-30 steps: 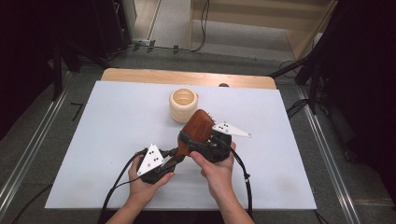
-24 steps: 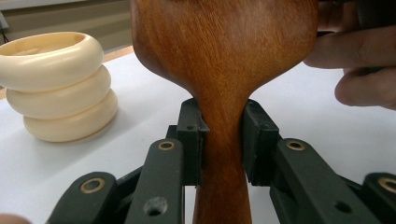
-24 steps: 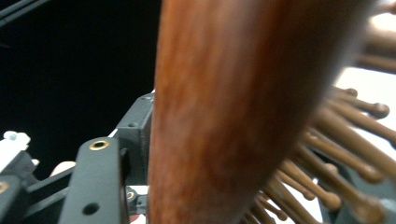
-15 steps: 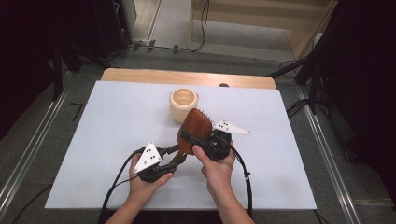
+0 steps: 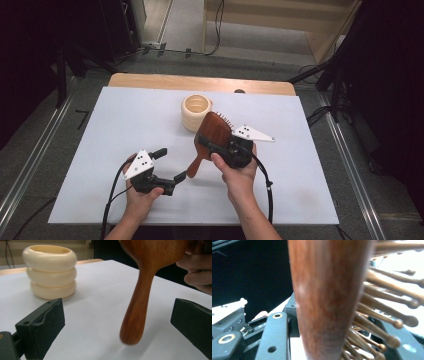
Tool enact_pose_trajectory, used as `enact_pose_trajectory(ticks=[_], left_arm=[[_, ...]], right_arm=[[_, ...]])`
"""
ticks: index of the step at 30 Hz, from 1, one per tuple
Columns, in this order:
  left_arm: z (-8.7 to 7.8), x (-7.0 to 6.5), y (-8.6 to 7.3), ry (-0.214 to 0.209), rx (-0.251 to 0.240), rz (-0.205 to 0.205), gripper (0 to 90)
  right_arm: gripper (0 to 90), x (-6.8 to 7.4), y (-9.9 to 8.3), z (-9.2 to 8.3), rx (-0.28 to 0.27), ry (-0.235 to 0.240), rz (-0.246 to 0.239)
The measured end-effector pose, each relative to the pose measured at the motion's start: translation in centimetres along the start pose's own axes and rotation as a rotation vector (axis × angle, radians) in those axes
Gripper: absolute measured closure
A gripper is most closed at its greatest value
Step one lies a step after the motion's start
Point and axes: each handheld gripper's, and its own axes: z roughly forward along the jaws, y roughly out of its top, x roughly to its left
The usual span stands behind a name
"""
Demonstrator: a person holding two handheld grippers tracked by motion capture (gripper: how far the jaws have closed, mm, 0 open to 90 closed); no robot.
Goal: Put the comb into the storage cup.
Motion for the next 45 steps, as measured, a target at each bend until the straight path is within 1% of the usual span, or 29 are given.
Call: enact_pose_trajectory(ticks=[1,5,7,9,12,16,17,21,24,29,37,40,45], left_arm=[[-0.3,0.2,-0.1,0.005,0.000,-0.003,0.0],[-1.4,1.0,-0.5,0.036,-0.002,-0.018,0.0],[-1.8,1.3,-0.6,0.046,-0.008,-0.016,0.0],[-2.3,1.7,-0.7,0.058,-0.012,-0.019,0.0],[-2.8,2.3,-0.8,0.064,-0.015,-0.018,0.0],[-3.7,2.9,-0.9,0.079,-0.018,-0.020,0.0],[-3.9,3.0,-0.9,0.083,-0.021,-0.022,0.0],[-4.6,3.4,-1.0,0.100,-0.018,-0.006,0.0],[-5.2,3.7,-1.1,0.111,-0.015,-0.004,0.0],[-6.0,4.1,-1.3,0.134,-0.016,0.001,0.0],[-7.3,4.9,-1.6,0.163,-0.014,0.010,0.0],[-7.7,5.1,-1.6,0.173,-0.021,0.003,0.0],[-8.3,5.5,-1.7,0.186,-0.020,0.006,0.0]], right_arm=[[49.8,-0.1,0.0,0.0,-0.006,-0.001,-0.009],[49.8,-0.5,0.2,-0.3,-0.016,0.002,-0.020],[49.9,-0.6,0.3,-0.3,-0.018,0.003,-0.019],[49.9,-0.8,0.4,-0.4,-0.024,0.002,-0.032],[49.9,-1.0,0.6,-0.5,-0.029,-0.001,-0.049],[49.9,-1.2,0.9,-0.6,-0.033,0.002,-0.050],[49.9,-1.2,0.9,-0.6,-0.035,0.004,-0.050],[49.9,-1.4,1.1,-0.5,-0.036,0.004,-0.055],[49.9,-1.5,1.3,-0.5,-0.037,0.002,-0.061],[49.9,-1.8,1.5,-0.5,-0.041,0.000,-0.056],[49.9,-2.3,2.3,-0.8,-0.050,-0.011,-0.068],[49.9,-2.5,2.6,-0.9,-0.055,-0.017,-0.067],[49.9,-2.8,3.1,-0.9,-0.059,-0.025,-0.078]])
